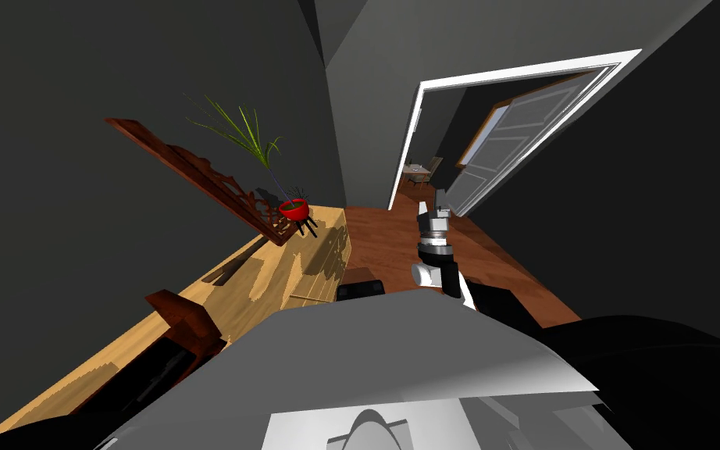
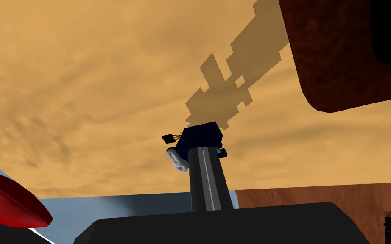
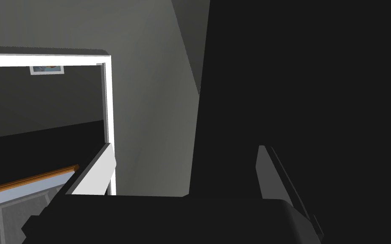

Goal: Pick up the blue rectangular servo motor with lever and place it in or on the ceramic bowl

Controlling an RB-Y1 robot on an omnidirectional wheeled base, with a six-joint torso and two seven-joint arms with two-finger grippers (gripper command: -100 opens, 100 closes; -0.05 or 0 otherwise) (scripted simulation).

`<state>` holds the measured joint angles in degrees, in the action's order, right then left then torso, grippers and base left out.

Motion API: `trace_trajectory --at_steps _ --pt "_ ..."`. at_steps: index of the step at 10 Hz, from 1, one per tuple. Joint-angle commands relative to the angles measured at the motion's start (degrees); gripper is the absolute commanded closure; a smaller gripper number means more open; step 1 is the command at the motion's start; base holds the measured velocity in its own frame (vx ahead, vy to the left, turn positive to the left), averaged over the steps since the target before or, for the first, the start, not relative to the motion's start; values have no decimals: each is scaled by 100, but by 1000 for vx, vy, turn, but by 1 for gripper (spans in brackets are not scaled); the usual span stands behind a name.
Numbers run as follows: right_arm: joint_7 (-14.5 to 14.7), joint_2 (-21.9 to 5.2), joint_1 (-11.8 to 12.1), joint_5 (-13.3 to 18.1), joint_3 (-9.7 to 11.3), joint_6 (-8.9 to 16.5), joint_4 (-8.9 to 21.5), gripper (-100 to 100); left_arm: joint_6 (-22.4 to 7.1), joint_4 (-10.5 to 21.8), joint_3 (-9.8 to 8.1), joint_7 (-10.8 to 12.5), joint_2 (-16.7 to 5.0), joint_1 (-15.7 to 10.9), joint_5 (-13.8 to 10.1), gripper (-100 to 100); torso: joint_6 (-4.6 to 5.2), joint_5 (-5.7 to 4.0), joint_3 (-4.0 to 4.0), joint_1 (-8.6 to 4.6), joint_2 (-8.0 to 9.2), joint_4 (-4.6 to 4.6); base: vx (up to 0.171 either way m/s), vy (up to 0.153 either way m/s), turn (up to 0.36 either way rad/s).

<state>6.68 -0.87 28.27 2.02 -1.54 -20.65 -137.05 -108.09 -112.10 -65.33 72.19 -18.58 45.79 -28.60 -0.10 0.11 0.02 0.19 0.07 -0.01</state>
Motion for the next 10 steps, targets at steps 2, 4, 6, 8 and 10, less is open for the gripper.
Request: trace_trajectory --at_steps 2,4,6,8,10 --pt "0 0 -1 0 0 0 0 0 212 -118 -73 -89 -180 12 -88 -100 2 -2 5 -1 10 1 -41 -8 -20" --pt "0 0 -1 0 0 0 0 0 402 -238 -58 -281 -355 -63 -317 -100 0 -1 8 -3 15 3 -62 -11 -24" --pt "0 0 -2 0 1 0 0 0 466 -315 -15 -443 -459 -144 -522 -100 2 -1 27 -8 47 10 -145 -27 -45" --pt "0 0 -1 0 0 0 0 0 490 -390 42 -618 -551 -239 -750 -100 -1 -2 24 -8 41 10 -90 -17 -23" --pt "0 0 -1 0 0 0 0 0 484 -463 105 -796 -628 -338 -989 -100 0 -1 20 -7 34 8 -93 -11 -34"
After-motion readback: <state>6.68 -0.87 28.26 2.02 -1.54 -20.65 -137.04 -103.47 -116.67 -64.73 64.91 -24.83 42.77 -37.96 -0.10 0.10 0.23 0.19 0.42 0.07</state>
